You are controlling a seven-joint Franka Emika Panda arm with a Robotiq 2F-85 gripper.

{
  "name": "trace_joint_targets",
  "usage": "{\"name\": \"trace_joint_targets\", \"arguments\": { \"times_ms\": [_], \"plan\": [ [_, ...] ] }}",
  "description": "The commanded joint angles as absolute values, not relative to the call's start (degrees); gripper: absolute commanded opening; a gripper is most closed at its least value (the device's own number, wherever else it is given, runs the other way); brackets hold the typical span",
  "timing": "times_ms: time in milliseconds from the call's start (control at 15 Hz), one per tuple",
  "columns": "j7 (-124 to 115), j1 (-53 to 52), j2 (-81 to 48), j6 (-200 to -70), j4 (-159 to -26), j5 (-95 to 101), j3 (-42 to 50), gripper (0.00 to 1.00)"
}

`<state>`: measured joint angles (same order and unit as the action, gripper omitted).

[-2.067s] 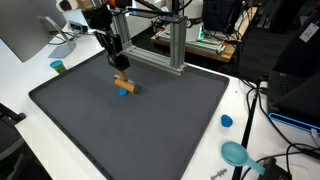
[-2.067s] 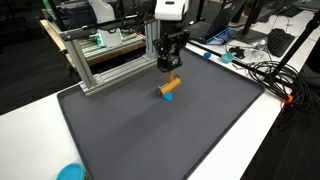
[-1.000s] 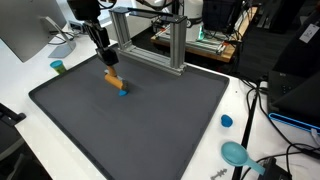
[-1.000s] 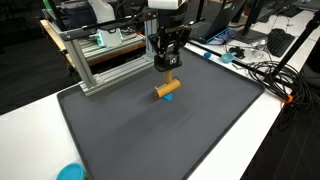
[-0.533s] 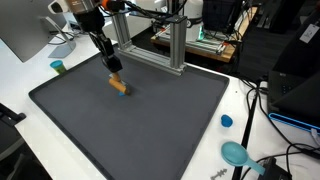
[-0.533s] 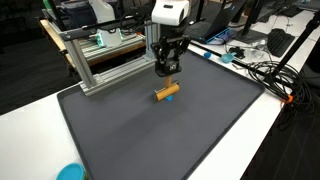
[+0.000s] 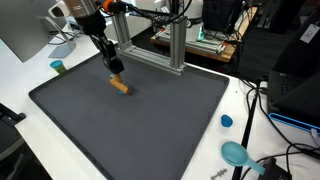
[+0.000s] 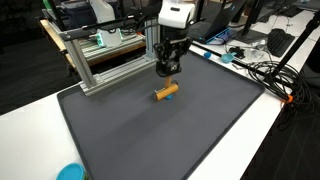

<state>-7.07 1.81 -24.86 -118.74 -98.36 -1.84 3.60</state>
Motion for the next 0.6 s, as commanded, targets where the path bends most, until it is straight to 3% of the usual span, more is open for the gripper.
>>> {"name": "trace_joint_targets", "arguments": {
  "times_ms": [0,533],
  "plan": [
    [-6.9,1.8,-26.6,-116.1,-97.6,-1.7,3.2,0.22],
    [-5.7,2.8,-28.6,-115.2,-97.4,-3.1,2.9,0.22]
  ]
}}
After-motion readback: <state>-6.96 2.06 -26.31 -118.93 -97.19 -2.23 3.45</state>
